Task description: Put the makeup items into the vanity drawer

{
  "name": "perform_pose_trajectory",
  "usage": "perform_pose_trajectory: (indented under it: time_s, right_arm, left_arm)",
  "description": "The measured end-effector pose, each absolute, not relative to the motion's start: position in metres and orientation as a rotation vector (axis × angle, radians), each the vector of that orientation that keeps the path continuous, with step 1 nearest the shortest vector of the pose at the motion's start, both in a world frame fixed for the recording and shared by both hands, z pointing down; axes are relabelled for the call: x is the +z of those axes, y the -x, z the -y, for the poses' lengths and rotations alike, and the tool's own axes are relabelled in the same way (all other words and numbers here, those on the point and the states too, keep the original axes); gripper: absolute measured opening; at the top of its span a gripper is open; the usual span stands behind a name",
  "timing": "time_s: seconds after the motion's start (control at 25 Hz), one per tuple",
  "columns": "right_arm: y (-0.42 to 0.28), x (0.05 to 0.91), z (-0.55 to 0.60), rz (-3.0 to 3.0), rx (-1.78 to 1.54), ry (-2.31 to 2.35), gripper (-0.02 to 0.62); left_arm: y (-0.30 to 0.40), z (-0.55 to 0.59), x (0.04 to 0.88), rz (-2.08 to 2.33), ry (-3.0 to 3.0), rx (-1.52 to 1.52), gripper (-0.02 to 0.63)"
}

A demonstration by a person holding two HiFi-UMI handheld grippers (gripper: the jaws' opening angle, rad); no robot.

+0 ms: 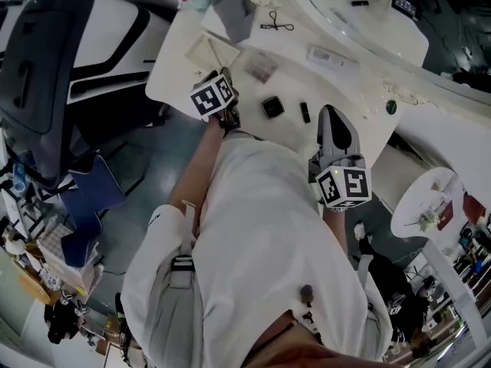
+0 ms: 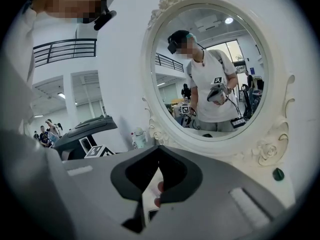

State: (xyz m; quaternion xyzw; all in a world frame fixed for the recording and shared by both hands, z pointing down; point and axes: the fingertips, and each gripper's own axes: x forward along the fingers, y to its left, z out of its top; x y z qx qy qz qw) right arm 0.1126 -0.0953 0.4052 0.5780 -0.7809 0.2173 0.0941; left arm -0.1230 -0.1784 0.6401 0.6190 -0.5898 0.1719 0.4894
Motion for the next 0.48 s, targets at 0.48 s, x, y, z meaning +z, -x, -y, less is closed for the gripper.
perform_pose_trajectory:
  time_s: [0.48]
  right_arm:
    - [-0.090,0.397,0.079,2.306,0.619,-1.820,0.009]
  left_arm:
    - [0.128,0.177,0.576,1.497,-1.951,0.565,0.006]
